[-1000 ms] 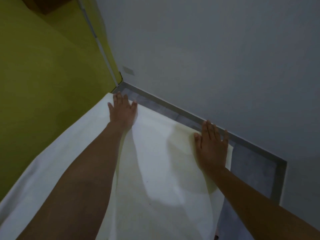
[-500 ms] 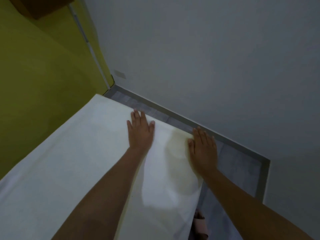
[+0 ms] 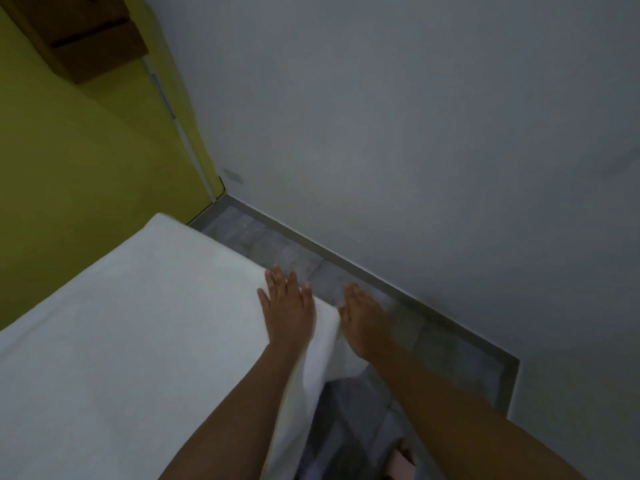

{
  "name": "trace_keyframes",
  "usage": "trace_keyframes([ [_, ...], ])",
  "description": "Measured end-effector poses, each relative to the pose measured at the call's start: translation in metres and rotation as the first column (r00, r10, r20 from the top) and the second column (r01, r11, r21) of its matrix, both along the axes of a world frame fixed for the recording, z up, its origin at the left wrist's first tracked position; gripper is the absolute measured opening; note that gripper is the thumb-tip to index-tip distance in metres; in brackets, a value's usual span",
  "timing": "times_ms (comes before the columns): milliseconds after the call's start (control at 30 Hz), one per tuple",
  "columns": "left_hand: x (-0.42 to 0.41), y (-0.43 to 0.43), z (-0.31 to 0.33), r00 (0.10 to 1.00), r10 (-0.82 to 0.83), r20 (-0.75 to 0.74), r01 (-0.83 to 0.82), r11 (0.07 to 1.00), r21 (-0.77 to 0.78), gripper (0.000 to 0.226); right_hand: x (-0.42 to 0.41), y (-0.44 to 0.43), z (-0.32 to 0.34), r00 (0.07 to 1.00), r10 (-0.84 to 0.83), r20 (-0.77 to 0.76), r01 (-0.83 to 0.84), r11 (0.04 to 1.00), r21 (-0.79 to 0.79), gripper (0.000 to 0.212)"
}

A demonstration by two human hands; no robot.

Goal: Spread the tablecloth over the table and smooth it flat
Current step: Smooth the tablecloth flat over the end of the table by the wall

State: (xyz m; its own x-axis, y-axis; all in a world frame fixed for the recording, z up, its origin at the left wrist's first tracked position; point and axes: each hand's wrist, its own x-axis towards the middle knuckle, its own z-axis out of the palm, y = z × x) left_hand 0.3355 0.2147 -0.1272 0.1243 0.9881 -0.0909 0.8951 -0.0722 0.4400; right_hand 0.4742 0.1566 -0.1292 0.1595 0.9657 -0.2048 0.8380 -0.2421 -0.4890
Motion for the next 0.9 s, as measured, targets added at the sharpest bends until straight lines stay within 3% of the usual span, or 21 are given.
trace_keyframes([
  [33,0.011,-0.007,0.002,1.0,0.017,0.01,-0.017,1.0,-0.013,0.053,0.01,0.003,0.002,0.999,0.014,-0.036,-0.016,0.998,-0.059,0.075],
  [133,0.04,-0.027,0.003,0.999,0.034,-0.039,-0.034,0.999,0.003,0.057,0.048,0.009,0.001,0.992,0.078,0.097,-0.069,0.993,-0.091,0.088],
  [233,0.061,-0.034,0.008,0.994,0.068,-0.088,-0.068,0.998,-0.004,0.075,0.086,0.012,0.005,0.977,0.139,0.161,-0.105,0.974,-0.203,0.061],
  [367,0.078,-0.015,0.012,0.976,-0.001,-0.219,-0.022,0.994,-0.105,0.056,0.122,0.027,0.008,0.947,0.211,0.244,-0.149,0.957,-0.247,0.049],
  [533,0.096,0.03,0.007,0.974,-0.094,-0.208,0.042,0.97,-0.241,0.056,0.138,0.071,0.005,0.93,0.325,0.173,-0.254,0.906,-0.34,0.055],
  [900,0.083,0.118,-0.033,0.985,-0.046,-0.165,-0.033,0.894,-0.447,0.051,0.131,0.207,0.003,0.818,0.544,0.187,-0.414,0.782,-0.467,0.059],
])
